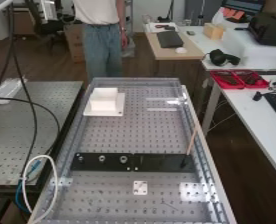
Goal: Grab the larger nut and place it in the white container
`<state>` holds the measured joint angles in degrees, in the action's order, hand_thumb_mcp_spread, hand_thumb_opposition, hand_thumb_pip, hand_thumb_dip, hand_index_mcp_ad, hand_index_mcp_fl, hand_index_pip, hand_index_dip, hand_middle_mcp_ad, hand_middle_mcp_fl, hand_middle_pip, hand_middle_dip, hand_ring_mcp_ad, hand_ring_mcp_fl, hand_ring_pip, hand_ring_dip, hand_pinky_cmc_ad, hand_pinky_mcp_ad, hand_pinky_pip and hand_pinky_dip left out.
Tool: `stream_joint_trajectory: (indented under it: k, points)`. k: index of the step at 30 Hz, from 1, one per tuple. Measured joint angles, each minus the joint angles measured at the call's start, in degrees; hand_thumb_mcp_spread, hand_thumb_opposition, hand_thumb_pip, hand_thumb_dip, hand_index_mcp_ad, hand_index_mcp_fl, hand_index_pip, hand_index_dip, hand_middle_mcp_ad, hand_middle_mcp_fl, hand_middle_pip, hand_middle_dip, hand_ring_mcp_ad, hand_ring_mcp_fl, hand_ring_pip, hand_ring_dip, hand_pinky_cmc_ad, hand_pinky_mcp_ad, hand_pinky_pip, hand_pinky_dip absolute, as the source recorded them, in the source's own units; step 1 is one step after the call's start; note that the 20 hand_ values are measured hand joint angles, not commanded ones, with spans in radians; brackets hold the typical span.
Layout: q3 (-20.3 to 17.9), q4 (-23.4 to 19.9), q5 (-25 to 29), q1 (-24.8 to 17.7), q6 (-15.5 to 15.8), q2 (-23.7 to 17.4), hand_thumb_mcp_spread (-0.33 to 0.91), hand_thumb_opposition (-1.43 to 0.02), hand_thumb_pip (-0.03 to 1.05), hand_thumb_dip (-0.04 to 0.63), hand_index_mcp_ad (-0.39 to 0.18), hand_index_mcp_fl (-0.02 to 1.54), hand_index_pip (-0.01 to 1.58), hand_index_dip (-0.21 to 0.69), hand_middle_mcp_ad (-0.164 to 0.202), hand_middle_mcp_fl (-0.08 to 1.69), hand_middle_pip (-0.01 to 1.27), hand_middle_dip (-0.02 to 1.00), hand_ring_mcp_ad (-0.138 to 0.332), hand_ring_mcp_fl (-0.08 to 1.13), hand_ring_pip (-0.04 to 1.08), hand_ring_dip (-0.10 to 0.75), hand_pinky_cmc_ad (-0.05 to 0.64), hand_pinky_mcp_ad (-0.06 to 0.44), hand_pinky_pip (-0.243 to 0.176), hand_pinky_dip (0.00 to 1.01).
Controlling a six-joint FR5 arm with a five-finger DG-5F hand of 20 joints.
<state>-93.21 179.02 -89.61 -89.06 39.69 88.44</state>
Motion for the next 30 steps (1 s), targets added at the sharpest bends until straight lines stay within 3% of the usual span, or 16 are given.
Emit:
stream_joint_trajectory:
  k: [4,5,7,10,16,21,23,30]
  points:
    - [-0.5,-0.2,1.4,-0.5,-0.2,-0.2,0.01,-0.01,0.02,0.003,-0.035,0.01,0.02,-0.003,0.058,0.01,0.02,0.04,0.021,0.01,0.02,0.019,-0.038,-0.023,-0.010,0.02]
    - [-0.6,-0.3,1.8,-0.7,-0.2,-0.3,0.04,-0.06,0.09,0.014,-0.035,0.01,0.02,-0.007,0.058,0.01,0.02,0.04,0.021,0.01,0.01,0.019,-0.035,-0.014,-0.010,0.04]
    - [-0.9,-0.4,2.6,-1.1,-0.2,-0.5,0.16,-0.20,0.31,0.024,-0.040,0.01,0.02,-0.028,0.061,0.01,0.06,0.06,0.021,0.01,0.03,0.024,-0.002,0.002,-0.012,0.11]
    - [-1.7,-0.8,4.4,-1.8,-0.3,-0.9,0.18,-0.42,0.31,0.017,-0.072,0.01,0.04,-0.058,0.061,0.01,0.09,0.11,0.045,0.02,0.05,0.044,0.079,0.101,-0.028,0.21]
    - [-3.8,-2.1,8.6,-3.5,-0.3,-2.0,0.22,-0.64,0.37,0.019,-0.080,0.02,0.07,-0.066,0.058,0.01,0.12,0.17,0.106,0.01,0.08,0.075,0.218,0.215,-0.059,0.29]
    - [-5.6,-3.1,11.8,-4.9,-0.7,-2.9,0.22,-0.68,0.38,0.021,-0.080,0.02,0.09,-0.065,0.058,0.01,0.13,0.19,0.126,0.01,0.09,0.089,0.278,0.250,-0.058,0.32]
    - [-6.4,-3.4,13.5,-5.7,-0.8,-3.5,0.22,-0.70,0.39,0.017,-0.080,0.02,0.09,-0.073,0.058,0.01,0.14,0.19,0.140,0.01,0.10,0.087,0.300,0.250,-0.075,0.32]
    - [-7.5,-3.6,16.6,-7.5,-0.7,-4.5,0.21,-0.73,0.39,0.016,-0.079,0.02,0.09,-0.082,0.070,0.01,0.14,0.19,0.152,0.01,0.10,0.096,0.312,0.260,-0.075,0.34]
